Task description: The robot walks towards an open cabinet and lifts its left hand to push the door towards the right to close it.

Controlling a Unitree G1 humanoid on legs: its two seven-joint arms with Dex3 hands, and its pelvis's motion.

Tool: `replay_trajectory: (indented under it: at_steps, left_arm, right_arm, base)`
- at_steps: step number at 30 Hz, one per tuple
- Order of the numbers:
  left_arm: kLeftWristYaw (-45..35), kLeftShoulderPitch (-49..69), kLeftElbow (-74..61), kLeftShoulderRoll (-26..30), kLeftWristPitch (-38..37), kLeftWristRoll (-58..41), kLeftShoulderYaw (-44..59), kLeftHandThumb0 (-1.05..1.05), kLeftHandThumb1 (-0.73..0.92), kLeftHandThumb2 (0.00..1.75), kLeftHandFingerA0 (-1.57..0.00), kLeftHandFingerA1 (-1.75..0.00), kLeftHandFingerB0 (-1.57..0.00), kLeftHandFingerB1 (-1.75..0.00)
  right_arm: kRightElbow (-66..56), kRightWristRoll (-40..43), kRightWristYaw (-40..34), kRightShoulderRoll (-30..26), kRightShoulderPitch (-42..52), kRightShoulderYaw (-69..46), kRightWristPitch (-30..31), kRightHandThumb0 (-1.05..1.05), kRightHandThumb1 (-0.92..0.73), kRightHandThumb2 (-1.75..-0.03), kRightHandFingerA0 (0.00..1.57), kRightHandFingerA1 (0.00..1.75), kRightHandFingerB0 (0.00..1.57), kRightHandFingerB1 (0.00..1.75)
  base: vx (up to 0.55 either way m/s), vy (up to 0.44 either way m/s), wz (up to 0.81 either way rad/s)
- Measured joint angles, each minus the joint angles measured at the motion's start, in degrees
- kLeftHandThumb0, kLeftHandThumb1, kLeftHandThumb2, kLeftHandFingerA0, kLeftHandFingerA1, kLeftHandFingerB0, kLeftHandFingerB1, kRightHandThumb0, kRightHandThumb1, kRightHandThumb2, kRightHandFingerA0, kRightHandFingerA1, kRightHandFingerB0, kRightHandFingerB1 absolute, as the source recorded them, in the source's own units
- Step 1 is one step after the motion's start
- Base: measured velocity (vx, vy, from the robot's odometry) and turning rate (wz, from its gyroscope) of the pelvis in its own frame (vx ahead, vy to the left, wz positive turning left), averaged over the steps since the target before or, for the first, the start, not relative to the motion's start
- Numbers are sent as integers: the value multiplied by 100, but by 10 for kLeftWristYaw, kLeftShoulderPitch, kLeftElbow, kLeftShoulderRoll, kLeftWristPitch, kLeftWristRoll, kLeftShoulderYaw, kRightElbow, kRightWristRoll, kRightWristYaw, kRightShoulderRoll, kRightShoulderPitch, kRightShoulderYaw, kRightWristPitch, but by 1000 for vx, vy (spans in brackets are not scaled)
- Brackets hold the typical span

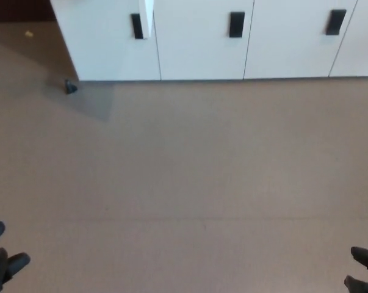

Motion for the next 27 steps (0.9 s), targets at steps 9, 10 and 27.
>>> replay_trajectory:
  at_steps: [9,10,27]
  left_arm:
    - [12,-21,-13,3,12,0,-10,-24,80,63,-53,-58,-40,-46]
    - [13,-22,-14,3,13,0,-11,-24,80,63,-53,-58,-40,-46]
    - [18,-2,-14,-15,16,-1,-22,-24,78,62,-52,-59,-36,-45]
  right_arm:
    - [-13,-4,-2,-7,-12,1,2,-28,-68,-60,62,46,49,42]
    - [-14,-4,-2,-8,-11,1,2,-28,-68,-60,62,46,49,42]
    - [-16,-10,-8,-25,17,-7,-7,-29,-67,-59,65,47,49,42]
  base:
    - [467,139,-13]
    - [504,141,2]
    - [428,-137,29]
